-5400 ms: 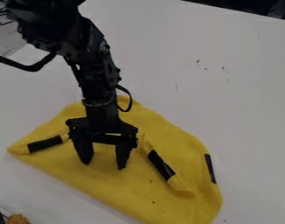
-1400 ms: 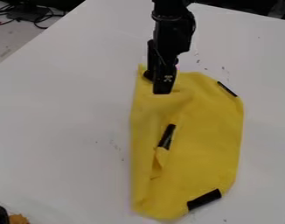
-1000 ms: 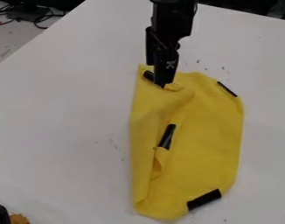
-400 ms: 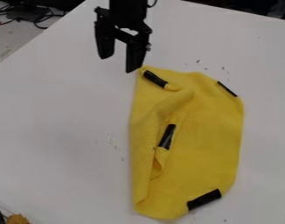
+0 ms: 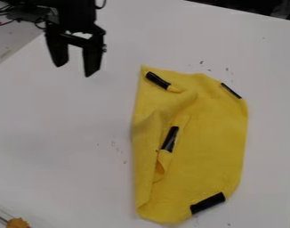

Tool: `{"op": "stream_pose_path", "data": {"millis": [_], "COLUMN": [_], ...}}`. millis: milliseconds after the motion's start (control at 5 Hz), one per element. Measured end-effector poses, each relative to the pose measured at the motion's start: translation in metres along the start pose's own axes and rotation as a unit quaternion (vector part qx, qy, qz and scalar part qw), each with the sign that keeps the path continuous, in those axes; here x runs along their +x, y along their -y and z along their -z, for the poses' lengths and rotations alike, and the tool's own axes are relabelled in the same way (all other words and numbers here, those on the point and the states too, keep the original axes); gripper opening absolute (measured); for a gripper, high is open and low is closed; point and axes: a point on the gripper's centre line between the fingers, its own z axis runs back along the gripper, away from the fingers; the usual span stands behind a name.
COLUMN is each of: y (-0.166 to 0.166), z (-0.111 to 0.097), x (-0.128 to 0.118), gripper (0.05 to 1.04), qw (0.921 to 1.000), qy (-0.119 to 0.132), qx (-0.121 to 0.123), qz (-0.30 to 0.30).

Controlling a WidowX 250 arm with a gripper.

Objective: Move the cloth from right side to left side of the table

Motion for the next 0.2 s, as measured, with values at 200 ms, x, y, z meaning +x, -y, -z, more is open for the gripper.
{"op": "stream_pose_path", "data": {"millis": [200], "y": [-0.0241], "z": [0.0042], "x": [-0.0159], "gripper": [0.999], "qw": [0.9991], "qy": [0.002], "qx": [0.006], "qz": [-0.042]}}
